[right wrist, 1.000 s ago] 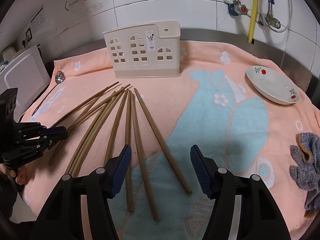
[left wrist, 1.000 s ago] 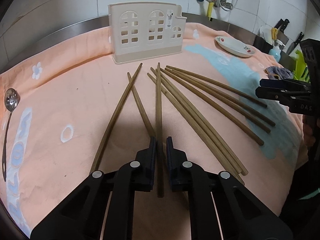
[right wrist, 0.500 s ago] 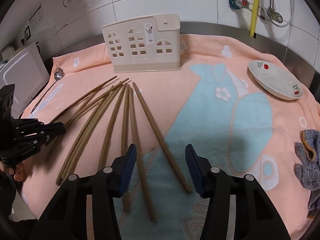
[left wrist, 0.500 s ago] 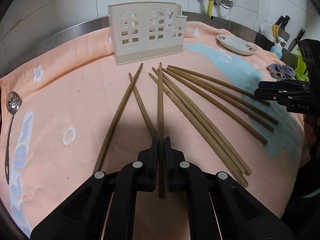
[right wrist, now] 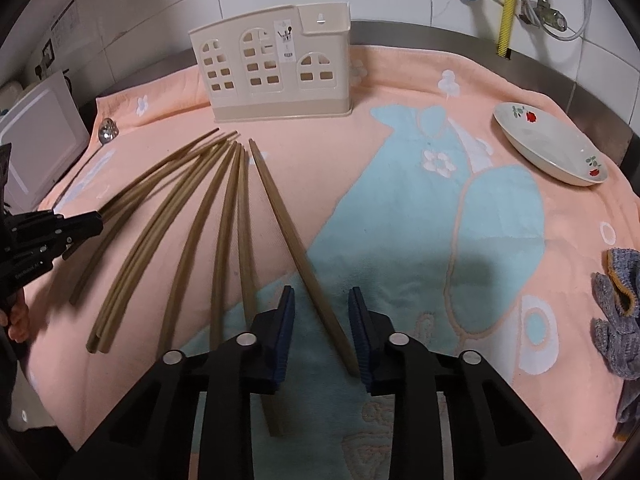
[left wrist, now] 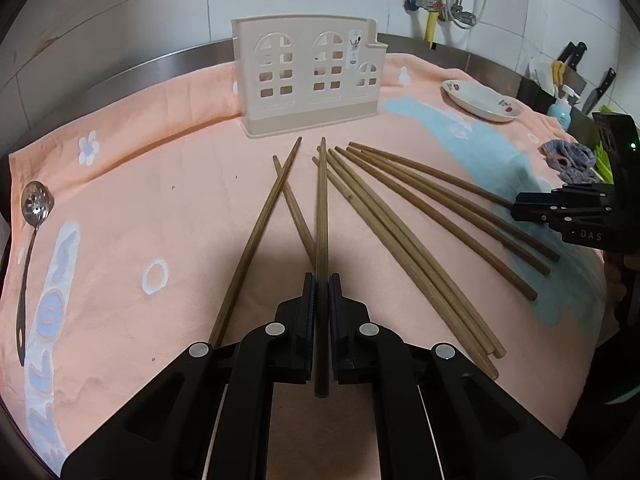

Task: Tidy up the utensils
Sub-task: 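Close the left gripper on the chopstick's end and lift it, then carry the chopstick upright with the left gripper into the beige caddy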

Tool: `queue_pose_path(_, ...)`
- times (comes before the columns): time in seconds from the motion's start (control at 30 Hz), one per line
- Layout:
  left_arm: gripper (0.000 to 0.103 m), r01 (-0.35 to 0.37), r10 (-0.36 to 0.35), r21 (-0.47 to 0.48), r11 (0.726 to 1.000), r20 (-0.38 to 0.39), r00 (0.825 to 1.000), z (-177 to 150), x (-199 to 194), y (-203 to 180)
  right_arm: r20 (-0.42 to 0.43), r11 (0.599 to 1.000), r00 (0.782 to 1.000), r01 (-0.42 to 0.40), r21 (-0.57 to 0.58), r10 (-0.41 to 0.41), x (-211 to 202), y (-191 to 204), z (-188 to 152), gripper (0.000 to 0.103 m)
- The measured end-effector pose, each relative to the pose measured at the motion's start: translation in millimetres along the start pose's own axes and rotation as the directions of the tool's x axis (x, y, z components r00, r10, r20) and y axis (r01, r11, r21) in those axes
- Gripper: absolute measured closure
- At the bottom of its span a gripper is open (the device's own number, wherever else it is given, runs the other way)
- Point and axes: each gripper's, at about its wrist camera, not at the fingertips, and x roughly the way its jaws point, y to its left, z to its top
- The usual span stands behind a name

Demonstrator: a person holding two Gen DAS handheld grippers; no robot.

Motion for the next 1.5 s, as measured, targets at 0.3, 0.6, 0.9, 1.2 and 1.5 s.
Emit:
queue_pose_path(0.3, 0.098, 0.019, -0.02, -0.024, 1.0, -0.023, 1.0, -3.8, 6.0, 5.0, 0.002, 0.997, 0.999, 0.041, -0.068, -0.04, 0.7, 4.0, -1.6, 0.087)
queue_pose_path(0.6, 0.097, 0.018, -0.019, -0.04, 0.999, -0.035, 0.999, -3.9, 7.9, 7.7, 0.009, 0.994, 0.998, 0.062, -0.095, -0.061, 0.9, 7.0, -2.5, 0.087)
queue_pose_path(0.9, 0.097, 0.025, -0.028, -0.058, 0.998, -0.037, 0.999, -5.2, 8.8, 12.1, 0.032, 0.995, 0.998, 0.06, -0.085, -0.057, -4.0, 7.7, -4.8, 0.094)
queue_pose_path(1.2, 0.097, 0.016, -0.014, -0.068, 0.998, 0.028, 0.999, 2.5, -18.0, 11.4, 0.141, 0.994, 0.989, 0.057, -0.095, -0.044, -45.3, 20.3, 5.9, 0.096)
queue_pose_path(1.5, 0.097, 0.029, -0.021, -0.076, 0.997, 0.107, 0.994, 17.7, -51.0, 8.6, 0.264, 0.992, 0.964, 0.055, -0.11, -0.024, -87.0, 35.4, 28.2, 0.096)
